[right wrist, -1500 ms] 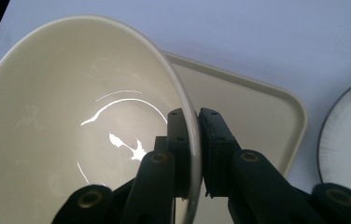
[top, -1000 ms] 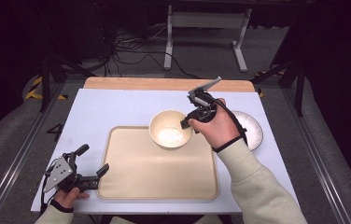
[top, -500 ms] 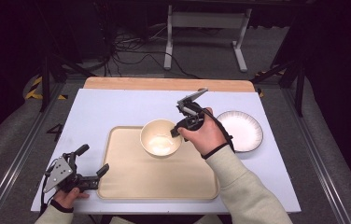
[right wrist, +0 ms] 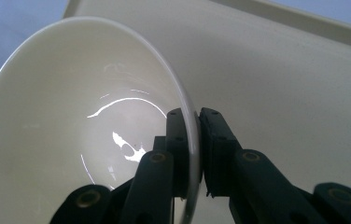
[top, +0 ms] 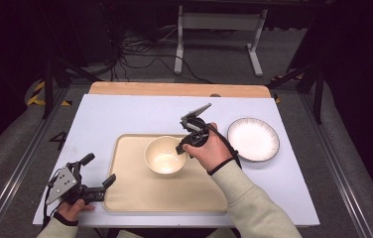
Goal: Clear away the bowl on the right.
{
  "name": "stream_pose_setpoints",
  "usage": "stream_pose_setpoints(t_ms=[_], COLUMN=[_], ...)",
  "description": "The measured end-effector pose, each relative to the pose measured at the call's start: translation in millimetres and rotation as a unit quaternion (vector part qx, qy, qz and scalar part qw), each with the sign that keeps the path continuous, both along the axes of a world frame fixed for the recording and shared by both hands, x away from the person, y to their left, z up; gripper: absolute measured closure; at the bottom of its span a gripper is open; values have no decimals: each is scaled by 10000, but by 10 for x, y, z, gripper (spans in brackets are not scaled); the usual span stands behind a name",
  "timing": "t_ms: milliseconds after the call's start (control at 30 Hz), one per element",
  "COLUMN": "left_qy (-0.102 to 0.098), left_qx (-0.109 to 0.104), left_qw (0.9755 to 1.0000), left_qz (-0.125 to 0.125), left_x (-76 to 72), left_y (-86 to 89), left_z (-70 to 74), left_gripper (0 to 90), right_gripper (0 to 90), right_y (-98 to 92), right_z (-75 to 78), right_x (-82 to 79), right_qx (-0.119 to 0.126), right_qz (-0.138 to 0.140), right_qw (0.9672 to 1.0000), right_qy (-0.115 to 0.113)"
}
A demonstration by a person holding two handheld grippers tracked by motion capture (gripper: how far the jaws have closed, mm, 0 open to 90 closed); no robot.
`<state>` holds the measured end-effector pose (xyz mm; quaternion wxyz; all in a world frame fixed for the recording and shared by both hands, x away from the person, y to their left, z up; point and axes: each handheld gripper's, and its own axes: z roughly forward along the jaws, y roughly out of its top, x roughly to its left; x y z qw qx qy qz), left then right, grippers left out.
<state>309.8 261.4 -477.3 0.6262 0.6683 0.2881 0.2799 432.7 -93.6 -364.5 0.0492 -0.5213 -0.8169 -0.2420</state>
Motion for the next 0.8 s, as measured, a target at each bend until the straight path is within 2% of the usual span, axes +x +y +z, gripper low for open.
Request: stream_pose_setpoints(t_ms=[800], left_qy=[1], left_qx=[-1], left_qw=[10000], left_qz=[-2], left_x=[0], left_y=[1], left_z=[0], left_gripper=[2], right_gripper=[822], right_y=[31], right_z=[-312], right_x=[86], right_qx=[-212], right_qz=[-33], right_qw=[9997], right_qy=[115])
